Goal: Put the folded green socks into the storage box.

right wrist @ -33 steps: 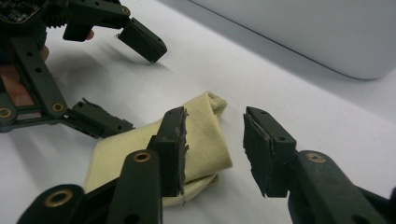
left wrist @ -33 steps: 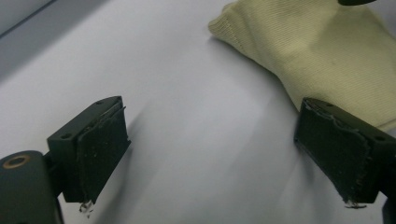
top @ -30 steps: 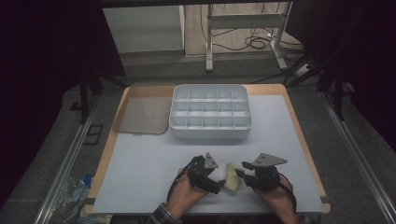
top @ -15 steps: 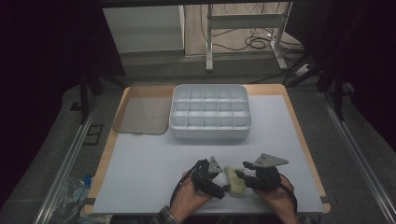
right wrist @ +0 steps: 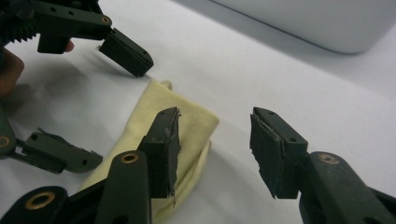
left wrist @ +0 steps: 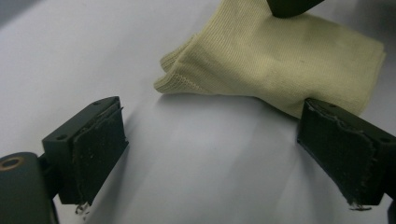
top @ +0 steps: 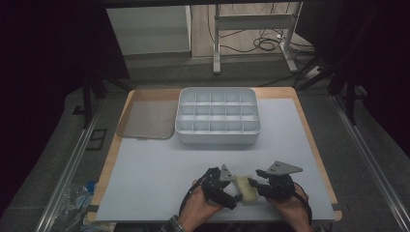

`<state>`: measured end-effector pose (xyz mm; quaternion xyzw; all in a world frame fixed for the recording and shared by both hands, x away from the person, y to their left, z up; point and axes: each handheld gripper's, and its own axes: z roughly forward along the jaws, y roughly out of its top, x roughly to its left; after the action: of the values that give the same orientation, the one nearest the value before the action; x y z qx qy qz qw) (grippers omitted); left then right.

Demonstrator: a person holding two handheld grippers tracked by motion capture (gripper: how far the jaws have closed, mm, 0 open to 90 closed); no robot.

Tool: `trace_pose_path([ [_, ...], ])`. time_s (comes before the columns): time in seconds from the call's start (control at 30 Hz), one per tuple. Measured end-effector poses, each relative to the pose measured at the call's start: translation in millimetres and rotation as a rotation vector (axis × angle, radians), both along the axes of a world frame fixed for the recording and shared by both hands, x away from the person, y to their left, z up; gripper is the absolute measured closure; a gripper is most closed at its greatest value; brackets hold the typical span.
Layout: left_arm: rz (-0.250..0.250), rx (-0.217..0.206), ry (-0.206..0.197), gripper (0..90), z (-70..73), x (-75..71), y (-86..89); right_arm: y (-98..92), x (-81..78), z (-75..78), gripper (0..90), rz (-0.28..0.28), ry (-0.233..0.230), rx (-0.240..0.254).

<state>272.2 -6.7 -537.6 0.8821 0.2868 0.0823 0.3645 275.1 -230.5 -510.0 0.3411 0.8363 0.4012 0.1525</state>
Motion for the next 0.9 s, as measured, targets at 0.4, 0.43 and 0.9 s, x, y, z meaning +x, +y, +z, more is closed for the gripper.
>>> trace_pose_path([
  [0.4,-0.018,0.010,-0.009,5.7,2.6,-4.4,-12.5,2.4,4.3,-3.8,52.6,0.004,0.020,0.001],
  [0.43,-0.018,0.010,-0.010,5.6,2.7,-4.6,-14.1,3.0,4.6,-3.6,52.6,0.005,0.020,-0.001],
  [0.9,-0.005,0.005,-0.025,5.1,7.5,-2.9,-2.7,5.1,6.7,0.2,49.8,0.018,0.024,0.004],
])
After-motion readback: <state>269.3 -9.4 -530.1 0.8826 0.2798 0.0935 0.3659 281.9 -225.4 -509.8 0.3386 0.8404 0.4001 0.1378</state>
